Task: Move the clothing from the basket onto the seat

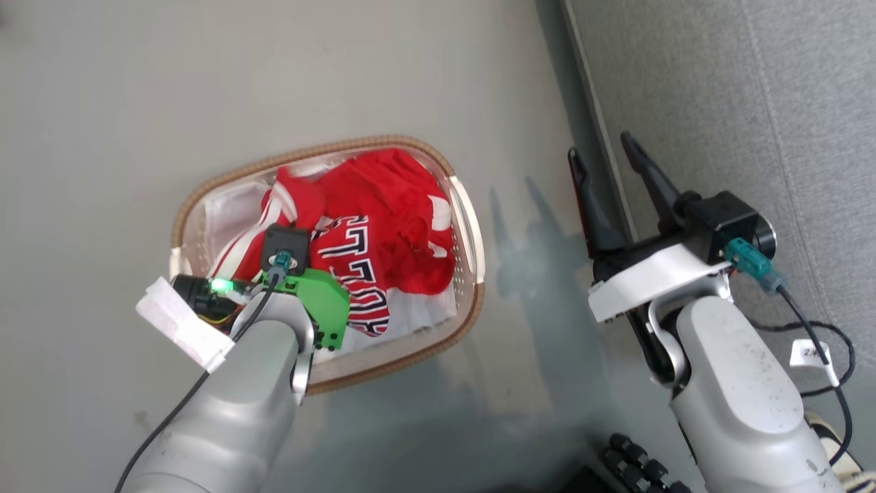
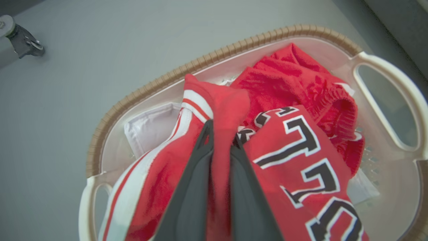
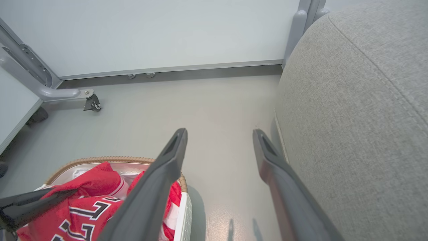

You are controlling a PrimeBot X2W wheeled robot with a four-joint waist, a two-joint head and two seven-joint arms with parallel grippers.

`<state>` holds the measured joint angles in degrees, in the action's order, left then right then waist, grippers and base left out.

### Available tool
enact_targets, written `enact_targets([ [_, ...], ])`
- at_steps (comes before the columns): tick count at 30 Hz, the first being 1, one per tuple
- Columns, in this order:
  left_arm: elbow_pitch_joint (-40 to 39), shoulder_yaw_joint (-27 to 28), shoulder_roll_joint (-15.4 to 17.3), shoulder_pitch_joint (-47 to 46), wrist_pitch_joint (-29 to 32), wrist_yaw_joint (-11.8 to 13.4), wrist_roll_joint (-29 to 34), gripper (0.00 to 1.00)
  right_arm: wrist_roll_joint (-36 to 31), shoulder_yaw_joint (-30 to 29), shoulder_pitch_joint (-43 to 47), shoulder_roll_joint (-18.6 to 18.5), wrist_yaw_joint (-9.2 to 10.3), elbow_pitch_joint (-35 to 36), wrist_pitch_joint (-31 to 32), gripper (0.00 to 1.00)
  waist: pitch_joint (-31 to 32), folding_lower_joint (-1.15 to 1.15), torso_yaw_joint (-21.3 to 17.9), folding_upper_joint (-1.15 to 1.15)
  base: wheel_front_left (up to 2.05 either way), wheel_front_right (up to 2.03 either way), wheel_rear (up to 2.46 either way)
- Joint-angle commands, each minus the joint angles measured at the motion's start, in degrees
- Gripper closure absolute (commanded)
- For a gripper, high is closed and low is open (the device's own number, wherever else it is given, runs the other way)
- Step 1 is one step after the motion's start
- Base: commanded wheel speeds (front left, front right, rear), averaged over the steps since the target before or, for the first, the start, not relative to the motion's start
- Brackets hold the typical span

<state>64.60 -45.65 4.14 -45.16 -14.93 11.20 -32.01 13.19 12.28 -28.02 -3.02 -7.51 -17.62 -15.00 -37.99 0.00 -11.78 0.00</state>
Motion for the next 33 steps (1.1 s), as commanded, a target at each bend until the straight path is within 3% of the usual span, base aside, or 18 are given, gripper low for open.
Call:
enact_targets([
  [1, -2.6, 1.1, 0.6, 2.0, -0.3, 0.7, 0.6, 1.0, 0.5, 0.0, 1.3, -0.2, 0.04, -0.6, -0.3, 0.0, 5.7, 0.0, 2.0, 0.0, 0.0, 0.0, 0.0],
  [11, -18.2, 10.0, 1.5, 12.4, -0.3, -0.2, 7.0, 1.0, 0.0, 1.1, 4.9, -1.0, 0.04, -2.8, -0.3, 0.0, 15.3, 0.0, 5.8, 0.0, 0.0, 0.0, 0.0],
  [20, -26.1, 17.3, 0.9, 18.4, -0.3, -3.6, 12.8, 1.0, 0.2, 1.8, 9.2, -1.8, 0.04, -4.3, -0.3, 0.0, 22.2, 0.0, 7.8, 0.0, 0.0, 0.0, 0.0],
  [33, -37.9, 24.9, -0.3, 24.3, -0.3, -8.8, 18.5, 1.0, 0.8, 5.4, 14.2, -2.5, 0.04, -5.6, -0.3, 0.0, 31.4, 0.0, 6.7, 0.0, 0.0, 0.0, 0.0],
])
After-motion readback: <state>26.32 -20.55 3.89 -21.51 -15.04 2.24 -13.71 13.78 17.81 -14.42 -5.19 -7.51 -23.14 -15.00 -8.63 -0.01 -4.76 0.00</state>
